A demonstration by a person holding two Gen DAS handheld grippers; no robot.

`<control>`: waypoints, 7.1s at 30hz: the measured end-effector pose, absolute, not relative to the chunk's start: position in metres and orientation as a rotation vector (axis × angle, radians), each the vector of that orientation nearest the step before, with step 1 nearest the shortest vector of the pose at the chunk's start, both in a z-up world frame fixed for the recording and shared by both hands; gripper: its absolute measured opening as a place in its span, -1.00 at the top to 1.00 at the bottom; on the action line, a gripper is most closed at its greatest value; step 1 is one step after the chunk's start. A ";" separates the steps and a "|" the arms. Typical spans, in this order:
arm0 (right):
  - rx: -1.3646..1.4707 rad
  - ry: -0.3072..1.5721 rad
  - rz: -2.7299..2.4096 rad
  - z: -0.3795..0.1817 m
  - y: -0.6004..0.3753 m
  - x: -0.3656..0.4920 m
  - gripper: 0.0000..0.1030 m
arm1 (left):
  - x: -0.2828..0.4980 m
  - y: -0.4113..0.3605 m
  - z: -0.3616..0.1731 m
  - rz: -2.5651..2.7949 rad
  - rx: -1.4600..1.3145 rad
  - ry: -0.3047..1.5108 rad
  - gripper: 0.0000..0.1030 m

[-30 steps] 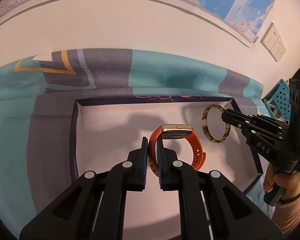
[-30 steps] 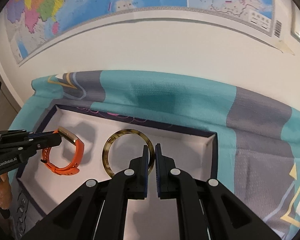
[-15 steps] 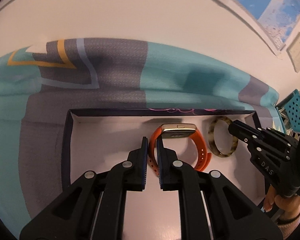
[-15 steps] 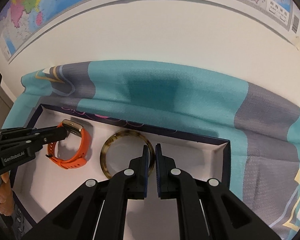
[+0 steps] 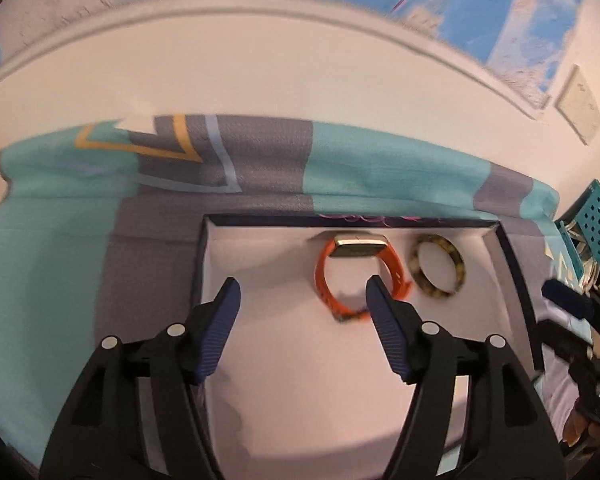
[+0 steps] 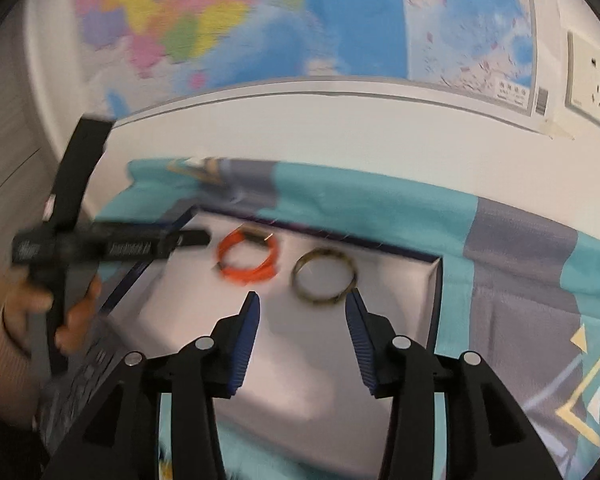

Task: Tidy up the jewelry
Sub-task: 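Open the left gripper releasing the smartwatch while the right gripper releases the bangle, then withdraw both grippers from the box back to the jewelry pile, then close the right gripper on the clear crystal bracelet while the left gripper grasps the pink clip, then carry the crystal bracelet with the right gripper while the left gripper carries the pink clip into the box, then open the right gripper releasing the crystal bracelet while the left gripper releases the pink clip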

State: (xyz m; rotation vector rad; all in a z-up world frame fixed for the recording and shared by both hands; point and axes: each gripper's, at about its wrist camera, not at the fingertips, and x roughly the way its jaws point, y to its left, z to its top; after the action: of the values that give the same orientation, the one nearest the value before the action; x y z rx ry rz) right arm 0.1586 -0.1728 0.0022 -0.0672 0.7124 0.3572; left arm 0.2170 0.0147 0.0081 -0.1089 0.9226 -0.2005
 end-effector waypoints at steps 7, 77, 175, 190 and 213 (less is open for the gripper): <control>-0.084 0.737 0.431 -0.017 -0.179 0.094 0.18 | 0.147 0.014 0.025 -0.278 -0.027 0.831 -0.31; 0.021 0.691 0.409 -0.031 -0.183 0.007 0.85 | 0.049 -0.027 -0.040 -0.527 0.029 0.928 0.66; 0.008 0.651 0.343 0.002 -0.173 0.174 0.85 | 0.145 -0.017 -0.004 -0.447 0.047 0.844 0.66; -0.026 0.685 0.320 -0.010 -0.167 0.199 0.85 | 0.157 -0.023 -0.010 -0.443 0.059 0.871 0.66; -0.050 0.778 0.401 -0.036 -0.130 0.226 0.71 | 0.184 -0.027 -0.031 -0.429 0.060 0.942 0.66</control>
State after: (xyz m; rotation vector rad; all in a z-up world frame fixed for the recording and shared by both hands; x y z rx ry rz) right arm 0.2259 -0.1300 -0.0363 -0.0497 0.7777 0.4013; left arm 0.1839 -0.0273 -0.0310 0.0602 0.9423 -0.4286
